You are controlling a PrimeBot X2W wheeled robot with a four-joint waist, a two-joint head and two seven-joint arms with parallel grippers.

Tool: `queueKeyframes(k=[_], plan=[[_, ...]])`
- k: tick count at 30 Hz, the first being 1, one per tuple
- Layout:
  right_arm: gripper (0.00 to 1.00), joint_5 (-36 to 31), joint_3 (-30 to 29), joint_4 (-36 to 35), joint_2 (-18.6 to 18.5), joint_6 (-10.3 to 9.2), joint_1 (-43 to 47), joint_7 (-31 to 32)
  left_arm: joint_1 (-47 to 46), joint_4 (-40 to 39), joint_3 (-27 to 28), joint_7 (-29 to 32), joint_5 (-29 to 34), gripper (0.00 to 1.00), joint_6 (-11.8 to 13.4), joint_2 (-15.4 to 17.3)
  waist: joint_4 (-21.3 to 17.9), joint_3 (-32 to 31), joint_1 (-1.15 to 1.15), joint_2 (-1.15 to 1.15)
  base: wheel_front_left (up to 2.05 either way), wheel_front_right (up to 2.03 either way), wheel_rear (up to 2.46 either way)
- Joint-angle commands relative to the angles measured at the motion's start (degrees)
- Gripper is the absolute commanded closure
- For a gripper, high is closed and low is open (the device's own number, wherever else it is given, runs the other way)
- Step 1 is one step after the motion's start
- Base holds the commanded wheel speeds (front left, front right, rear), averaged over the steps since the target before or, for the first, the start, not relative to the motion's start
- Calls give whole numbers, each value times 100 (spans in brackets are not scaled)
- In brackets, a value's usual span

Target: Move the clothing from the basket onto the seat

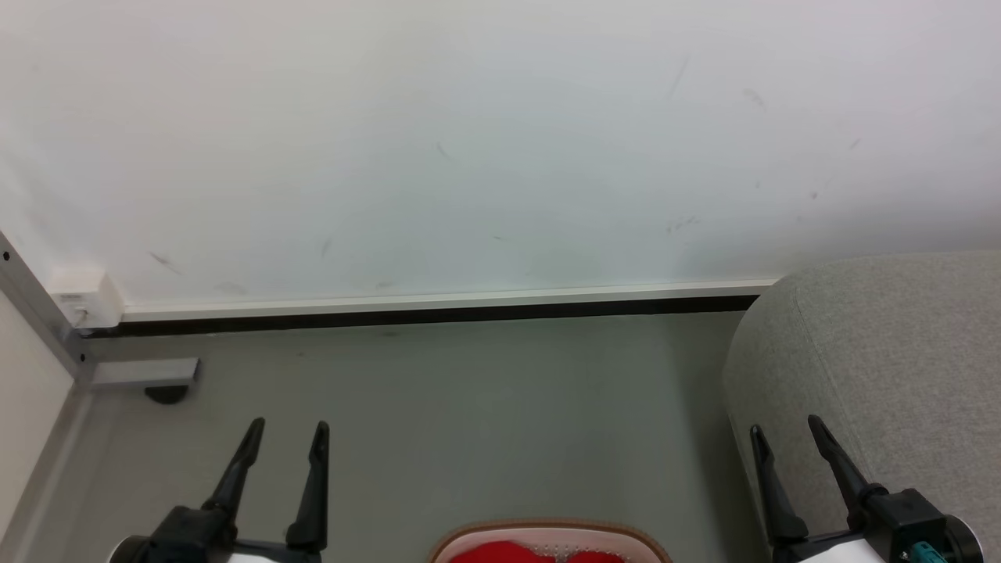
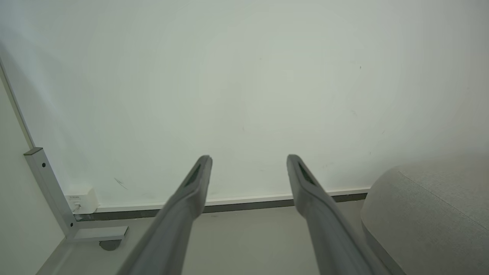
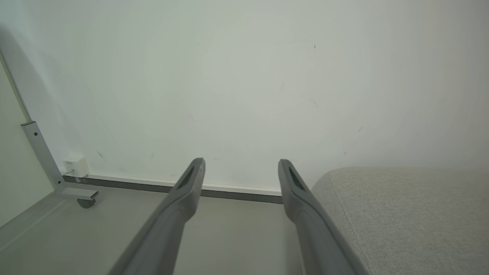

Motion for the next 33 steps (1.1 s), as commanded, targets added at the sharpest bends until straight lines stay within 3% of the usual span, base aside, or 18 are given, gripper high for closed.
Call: queueKeyframes(k=[1, 27, 33], plan=[[0, -102, 6, 23, 19, -10, -45, -37, 31, 6, 33, -32, 148, 0, -12, 1, -2, -3, 0, 0, 0, 0, 0], [0, -52, 39, -23, 22, -11, -48, -48, -2, 177, 290, -47, 50, 0, -155, -179, -117, -4, 0, 0, 0, 0, 0], [0, 88, -103, -164, 18, -11, -79, -47, -120, 252, 285, -47, -255, 0, -193, -208, -275, 104, 0, 0, 0, 0, 0]])
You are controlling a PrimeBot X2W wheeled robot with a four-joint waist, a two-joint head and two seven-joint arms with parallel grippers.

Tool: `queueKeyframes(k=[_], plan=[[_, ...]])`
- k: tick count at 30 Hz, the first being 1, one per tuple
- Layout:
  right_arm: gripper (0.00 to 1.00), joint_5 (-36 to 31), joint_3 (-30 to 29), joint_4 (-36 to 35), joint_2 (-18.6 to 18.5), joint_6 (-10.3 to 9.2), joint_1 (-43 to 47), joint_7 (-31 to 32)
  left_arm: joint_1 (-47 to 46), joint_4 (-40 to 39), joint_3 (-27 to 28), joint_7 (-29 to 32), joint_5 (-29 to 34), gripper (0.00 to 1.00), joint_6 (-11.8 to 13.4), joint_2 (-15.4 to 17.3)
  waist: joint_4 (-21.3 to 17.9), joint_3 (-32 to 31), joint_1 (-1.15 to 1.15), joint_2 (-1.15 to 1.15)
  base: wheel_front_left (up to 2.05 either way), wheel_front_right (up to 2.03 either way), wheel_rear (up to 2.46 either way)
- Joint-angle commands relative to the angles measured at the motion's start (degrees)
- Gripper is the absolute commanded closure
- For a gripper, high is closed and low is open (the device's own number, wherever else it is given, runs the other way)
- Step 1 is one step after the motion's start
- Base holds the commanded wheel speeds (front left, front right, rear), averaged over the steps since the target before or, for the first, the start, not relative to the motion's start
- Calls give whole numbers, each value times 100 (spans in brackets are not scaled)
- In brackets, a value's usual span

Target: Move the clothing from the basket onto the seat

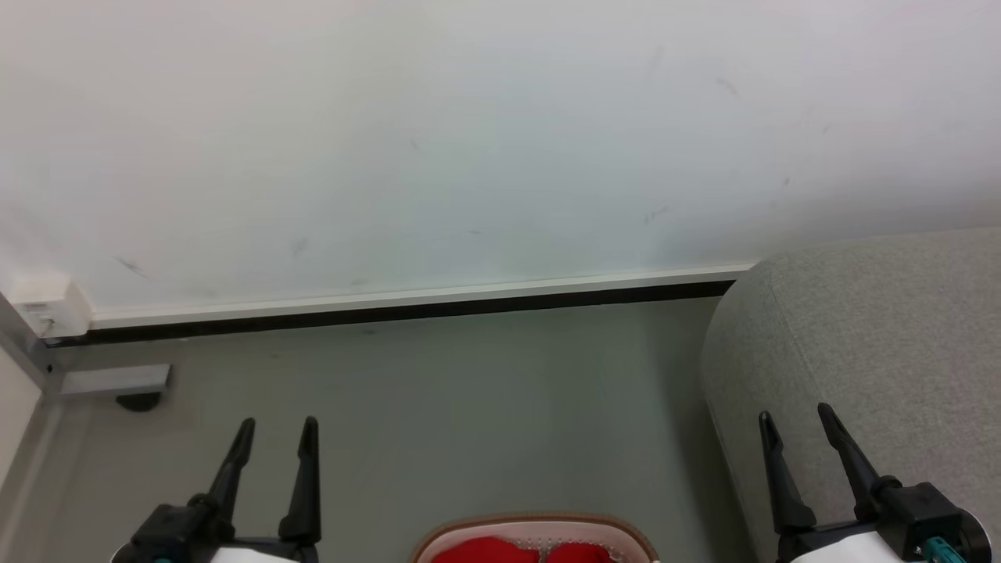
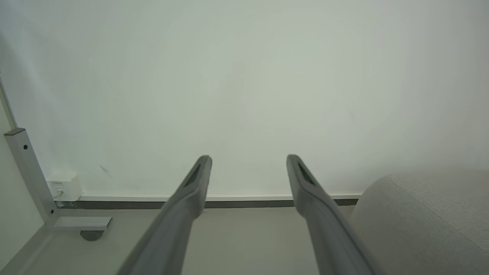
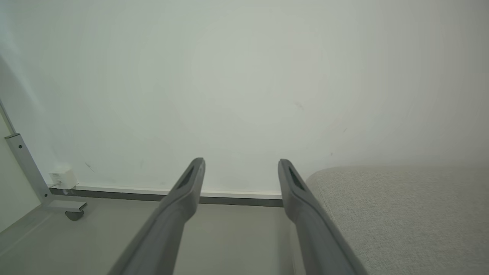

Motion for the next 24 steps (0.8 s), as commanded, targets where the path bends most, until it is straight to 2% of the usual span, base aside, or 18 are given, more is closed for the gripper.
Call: queueKeyframes(k=[1, 10, 13, 18, 24], plan=[[0, 40, -14, -45, -7, -12, -54, -18, -52, 45, -22, -4, -49, 0, -13, 8, -77, 54, 0, 0, 0, 0, 0], [0, 172, -91, -265, -9, -12, -128, -15, -277, 559, -301, -3, -174, 0, -62, 9, -499, 360, 0, 0, 0, 0, 0], [0, 252, -84, -420, -7, -12, -183, -15, -459, 879, -477, -3, -182, 0, -64, 111, -650, 601, 0, 0, 0, 0, 0], [0, 339, -149, -649, -4, -12, -276, -15, -824, 1567, -989, 9, -164, 0, -66, 270, -837, 997, 0, 0, 0, 0, 0], [0, 424, -185, -870, -6, -12, -429, -15, -1365, 2341, -1774, 159, -264, 0, -65, 618, -1058, 1544, 0, 0, 0, 0, 0]])
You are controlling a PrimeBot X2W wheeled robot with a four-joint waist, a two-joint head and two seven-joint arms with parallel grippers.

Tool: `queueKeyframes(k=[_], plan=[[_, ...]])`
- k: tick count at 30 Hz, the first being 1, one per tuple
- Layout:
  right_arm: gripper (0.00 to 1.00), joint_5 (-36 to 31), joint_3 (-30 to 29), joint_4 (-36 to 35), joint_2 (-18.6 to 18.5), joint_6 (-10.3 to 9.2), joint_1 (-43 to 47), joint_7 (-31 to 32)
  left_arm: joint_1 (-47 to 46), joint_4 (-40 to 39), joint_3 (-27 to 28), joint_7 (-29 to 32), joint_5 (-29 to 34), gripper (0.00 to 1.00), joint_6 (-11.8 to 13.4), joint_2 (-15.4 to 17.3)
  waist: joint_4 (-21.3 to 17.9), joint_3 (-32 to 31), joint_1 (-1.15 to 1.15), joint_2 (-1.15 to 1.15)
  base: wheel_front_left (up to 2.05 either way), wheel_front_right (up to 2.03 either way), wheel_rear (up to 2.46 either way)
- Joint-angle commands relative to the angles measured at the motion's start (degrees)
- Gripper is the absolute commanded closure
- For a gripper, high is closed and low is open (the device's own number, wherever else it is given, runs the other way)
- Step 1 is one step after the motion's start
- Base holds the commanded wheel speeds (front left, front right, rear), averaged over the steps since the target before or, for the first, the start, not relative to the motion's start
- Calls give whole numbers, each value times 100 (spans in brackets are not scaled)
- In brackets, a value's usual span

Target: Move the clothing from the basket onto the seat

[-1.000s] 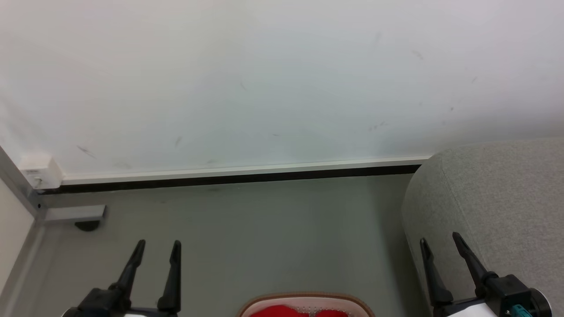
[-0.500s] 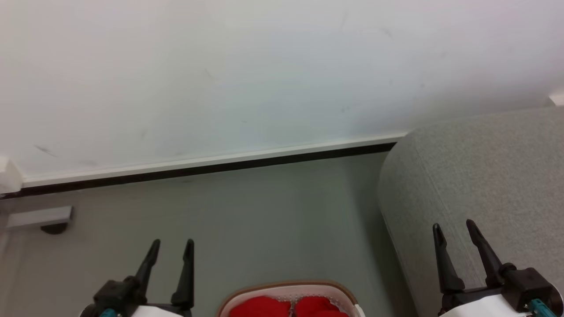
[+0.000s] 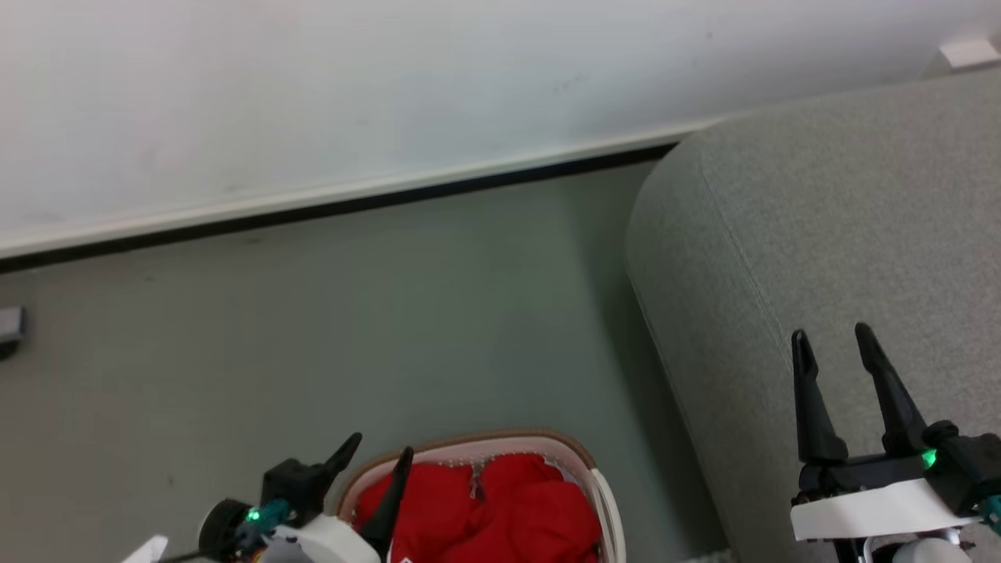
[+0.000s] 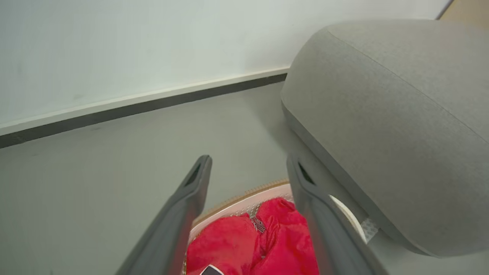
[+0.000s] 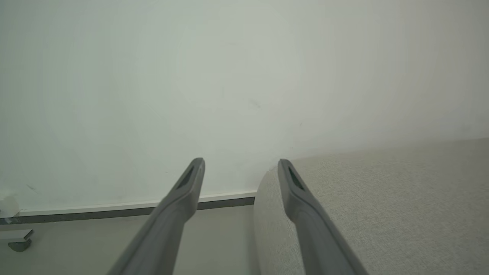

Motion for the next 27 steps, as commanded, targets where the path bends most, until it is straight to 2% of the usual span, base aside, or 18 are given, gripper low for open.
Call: queueKeyframes(k=[1, 9, 11, 17, 22, 27], plan=[[0, 79, -42, -53, -8, -12, -102, -10, -198, 177, -153, 38, -30, 0, 9, 146, -199, 358, -1, 0, 0, 0, 0], [0, 187, -138, -308, -5, -12, -352, -11, -1054, 1008, -1297, 400, -184, 0, 8, 593, -354, 1151, -1, 0, 0, 0, 0], [0, 197, -147, -333, -5, -12, -383, -10, -1160, 1112, -1414, 473, -212, 0, 8, 647, -369, 1246, -1, 0, 0, 0, 0], [0, 310, -201, -468, -5, -12, -621, -10, -1778, 1712, -2421, 906, 29, 0, 8, 900, -462, 1763, -1, 0, 0, 0, 0], [0, 476, -197, -515, -4, -12, -758, -10, -2231, 2185, -3079, 1245, 137, 0, 8, 945, -537, 2104, -1, 0, 0, 0, 0], [0, 582, -151, -531, -5, -12, -860, -11, -2658, 2672, -3488, 1517, 258, 0, 8, 944, -643, 2414, -1, 0, 0, 0, 0]])
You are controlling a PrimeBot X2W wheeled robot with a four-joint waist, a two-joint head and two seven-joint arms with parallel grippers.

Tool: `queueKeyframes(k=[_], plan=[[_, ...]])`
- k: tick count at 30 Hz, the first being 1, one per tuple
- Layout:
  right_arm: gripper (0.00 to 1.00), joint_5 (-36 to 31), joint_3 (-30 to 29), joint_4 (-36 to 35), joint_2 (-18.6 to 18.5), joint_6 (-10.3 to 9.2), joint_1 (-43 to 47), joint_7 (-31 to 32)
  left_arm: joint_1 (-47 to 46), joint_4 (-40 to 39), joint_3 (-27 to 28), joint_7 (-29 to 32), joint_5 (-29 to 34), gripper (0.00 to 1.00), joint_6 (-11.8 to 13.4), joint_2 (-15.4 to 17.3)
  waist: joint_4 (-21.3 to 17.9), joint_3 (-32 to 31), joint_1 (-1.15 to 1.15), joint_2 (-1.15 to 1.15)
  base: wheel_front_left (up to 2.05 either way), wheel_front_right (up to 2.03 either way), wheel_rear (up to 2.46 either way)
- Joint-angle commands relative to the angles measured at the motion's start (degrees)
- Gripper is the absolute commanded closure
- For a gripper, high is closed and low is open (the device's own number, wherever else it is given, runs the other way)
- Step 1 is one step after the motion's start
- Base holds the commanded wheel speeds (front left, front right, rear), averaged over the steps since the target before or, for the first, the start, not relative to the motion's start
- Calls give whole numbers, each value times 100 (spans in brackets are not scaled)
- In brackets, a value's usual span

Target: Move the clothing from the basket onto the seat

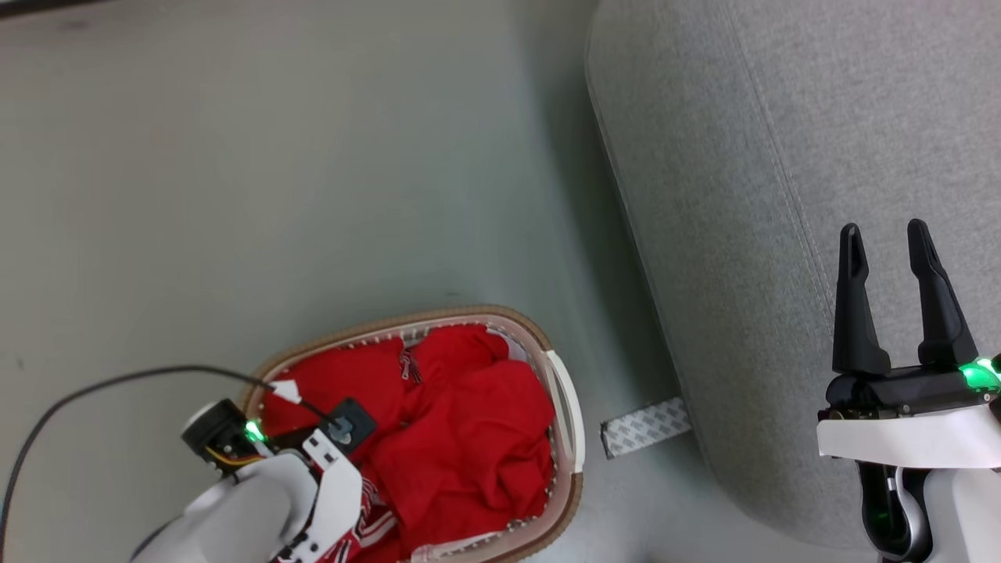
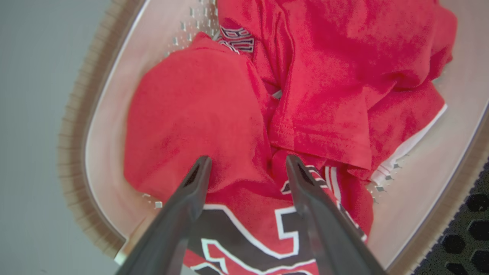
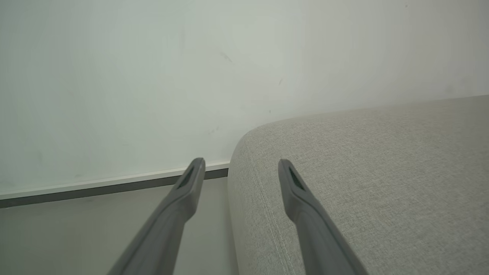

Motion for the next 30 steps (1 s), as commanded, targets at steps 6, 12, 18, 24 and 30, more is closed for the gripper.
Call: queueKeyframes(k=[6, 12, 18, 24, 30], plan=[[0, 146, 79, -53, -2, -12, -110, -10, -382, 421, -467, 266, 382, 0, 8, 10, -206, 444, -1, 0, 0, 0, 0], [0, 338, 188, -86, -2, -12, -147, -11, -680, 725, -1061, 448, 601, 0, 9, -28, -361, 810, -1, 0, 0, 0, 0], [0, 471, 280, -113, -2, -12, -232, -11, -887, 1034, -1339, 594, 777, 0, 10, -1, -525, 1079, -1, 0, 0, 0, 0], [0, 540, 302, -121, -1, -12, -248, -11, -944, 1248, -1453, 407, 699, 100, 9, 73, -579, 1191, -1, 0, 0, 0, 0], [0, 459, 254, -36, -1, -12, -294, -11, -910, 1388, -1500, 99, 528, 100, 10, -6, -504, 1018, -1, 0, 0, 0, 0]])
